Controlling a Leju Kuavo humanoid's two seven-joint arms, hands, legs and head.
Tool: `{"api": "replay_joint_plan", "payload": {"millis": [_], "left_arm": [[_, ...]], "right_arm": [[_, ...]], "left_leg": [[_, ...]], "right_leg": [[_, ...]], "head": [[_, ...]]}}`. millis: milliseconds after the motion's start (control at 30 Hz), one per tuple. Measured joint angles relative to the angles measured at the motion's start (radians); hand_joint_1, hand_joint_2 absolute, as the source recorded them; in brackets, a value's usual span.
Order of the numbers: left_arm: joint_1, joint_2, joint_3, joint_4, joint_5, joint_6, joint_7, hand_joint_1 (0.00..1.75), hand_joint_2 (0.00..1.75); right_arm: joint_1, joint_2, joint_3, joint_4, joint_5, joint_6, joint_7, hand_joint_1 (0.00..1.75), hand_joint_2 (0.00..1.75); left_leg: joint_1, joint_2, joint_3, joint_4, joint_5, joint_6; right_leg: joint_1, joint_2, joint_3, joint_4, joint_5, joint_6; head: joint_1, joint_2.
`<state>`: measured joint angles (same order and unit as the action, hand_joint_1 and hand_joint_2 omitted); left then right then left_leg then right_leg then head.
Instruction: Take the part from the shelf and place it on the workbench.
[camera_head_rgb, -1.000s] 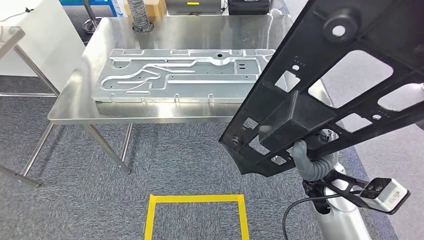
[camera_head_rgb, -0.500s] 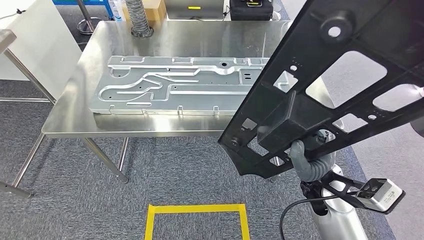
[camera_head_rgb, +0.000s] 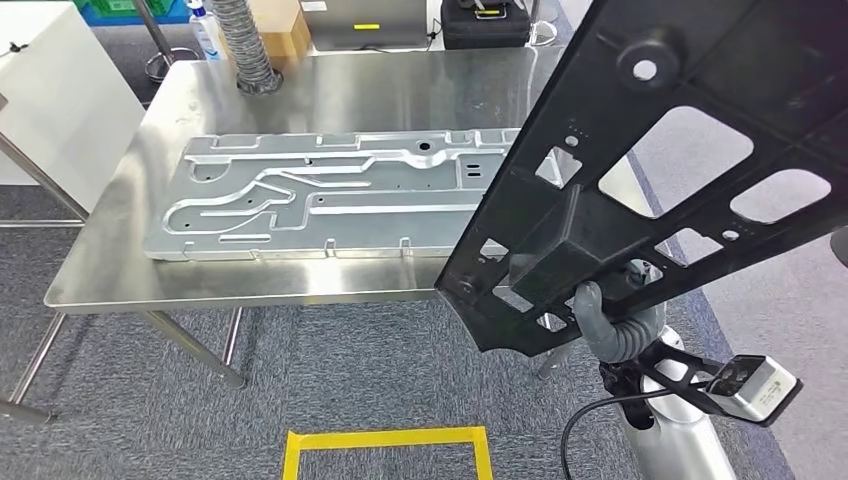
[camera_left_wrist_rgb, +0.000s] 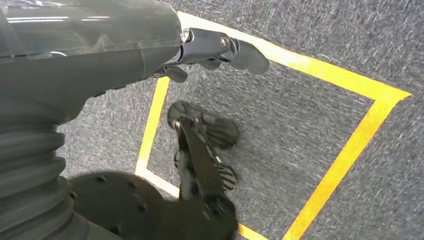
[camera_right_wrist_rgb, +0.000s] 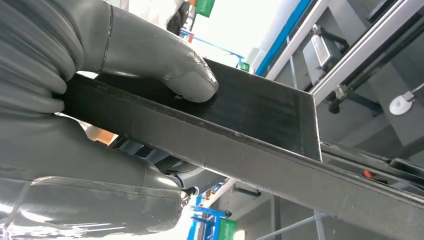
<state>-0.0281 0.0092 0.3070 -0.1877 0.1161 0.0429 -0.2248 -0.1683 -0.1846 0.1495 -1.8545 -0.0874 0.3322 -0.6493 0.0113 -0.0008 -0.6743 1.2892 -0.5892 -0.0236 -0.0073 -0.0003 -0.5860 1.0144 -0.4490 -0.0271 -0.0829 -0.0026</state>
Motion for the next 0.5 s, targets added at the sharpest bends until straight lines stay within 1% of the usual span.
{"api": "replay_joint_plan", "payload": {"millis": [33,67,100,167,200,233,267,333,367,400,433,467,500], "left_arm": [[0.002,0.000,0.001,0.000,0.001,0.001,0.000,0.00,1.75],[0.004,0.000,0.001,0.000,0.001,0.001,-0.001,0.00,1.75],[0.006,0.000,0.002,0.000,0.002,0.002,-0.003,0.00,1.75],[0.008,0.000,0.005,0.000,0.005,0.002,-0.006,0.00,1.75],[0.008,0.001,0.008,0.000,0.006,0.003,-0.008,0.00,1.75],[0.009,0.001,0.010,0.000,0.006,0.004,-0.011,0.00,1.75],[0.009,0.002,0.013,0.000,0.006,0.005,-0.014,0.00,1.75],[0.007,0.000,0.020,0.000,0.007,0.006,-0.019,0.00,1.75],[0.006,-0.001,0.023,0.000,0.006,0.006,-0.021,0.00,1.75],[0.004,-0.002,0.026,0.000,0.005,0.006,-0.023,0.00,1.75],[0.004,-0.002,0.028,0.000,0.002,0.006,-0.024,0.00,1.75],[0.003,-0.002,0.030,0.000,-0.002,0.006,-0.025,0.00,1.75],[0.003,-0.002,0.031,0.000,-0.007,0.005,-0.026,0.00,1.75]], "right_arm": [[0.000,0.000,0.000,0.002,0.000,-0.001,0.000,1.75,1.75],[0.000,0.000,0.001,0.004,0.000,-0.002,0.000,1.75,1.75],[0.000,0.000,0.001,0.006,0.000,-0.006,0.000,1.75,1.75],[0.000,0.000,-0.001,0.009,0.001,-0.021,0.001,1.75,1.75],[-0.001,0.000,-0.004,0.013,0.004,-0.033,0.002,1.75,1.75],[-0.003,0.000,-0.009,0.019,0.011,-0.048,0.004,1.75,1.75],[-0.008,0.001,-0.015,0.027,0.023,-0.066,0.008,1.75,1.75],[-0.033,0.007,-0.034,0.056,0.070,-0.121,0.023,1.75,1.75],[-0.055,0.010,-0.046,0.077,0.118,-0.165,0.039,1.75,1.75],[-0.083,0.014,-0.058,0.105,0.185,-0.225,0.061,1.75,1.75],[-0.116,0.017,-0.066,0.139,0.277,-0.299,0.091,1.75,1.75],[-0.152,0.020,-0.071,0.180,0.383,-0.377,0.127,1.75,1.75],[-0.188,0.023,-0.073,0.221,0.496,-0.450,0.168,1.75,1.75]], "left_leg": [[-0.001,0.000,-0.024,0.017,-0.016,0.001],[-0.001,0.000,-0.034,0.005,-0.014,0.005],[-0.003,0.000,-0.028,-0.042,0.015,0.011],[-0.010,-0.002,0.008,-0.174,0.114,0.025],[-0.014,-0.004,0.023,-0.225,0.152,0.031],[-0.018,-0.005,0.031,-0.250,0.175,0.035],[-0.020,-0.007,0.034,-0.256,0.181,0.037],[-0.017,-0.005,0.042,-0.265,0.191,0.044],[-0.015,-0.003,0.046,-0.272,0.192,0.048],[-0.013,-0.002,0.050,-0.279,0.194,0.052],[-0.012,0.000,0.054,-0.282,0.193,0.056],[-0.012,0.002,0.055,-0.283,0.191,0.059],[-0.013,0.003,0.055,-0.283,0.189,0.060]], "right_leg": [[0.003,0.003,0.010,0.000,-0.008,-0.002],[0.006,0.005,0.020,0.000,-0.016,-0.002],[0.009,0.007,0.034,0.000,-0.025,-0.002],[0.013,0.009,0.056,0.001,-0.043,0.001],[0.015,0.011,0.063,0.002,-0.050,0.004],[0.015,0.013,0.067,0.003,-0.056,0.009],[0.016,0.015,0.069,0.003,-0.060,0.014],[0.016,0.017,0.070,0.003,-0.068,0.024],[0.015,0.015,0.064,0.018,-0.080,0.029],[0.014,0.014,0.046,0.054,-0.099,0.036],[0.010,0.011,0.016,0.110,-0.123,0.041],[0.007,0.010,-0.025,0.177,-0.148,0.047],[0.004,0.010,-0.066,0.239,-0.163,0.052]], "head": [[0.000,0.000],[0.000,0.000],[0.000,0.000],[0.000,0.000],[0.000,0.000],[0.000,0.000],[0.000,0.000],[0.000,0.000],[0.000,0.000],[0.000,0.000],[0.000,0.000],[0.000,0.000],[0.000,0.000]]}}
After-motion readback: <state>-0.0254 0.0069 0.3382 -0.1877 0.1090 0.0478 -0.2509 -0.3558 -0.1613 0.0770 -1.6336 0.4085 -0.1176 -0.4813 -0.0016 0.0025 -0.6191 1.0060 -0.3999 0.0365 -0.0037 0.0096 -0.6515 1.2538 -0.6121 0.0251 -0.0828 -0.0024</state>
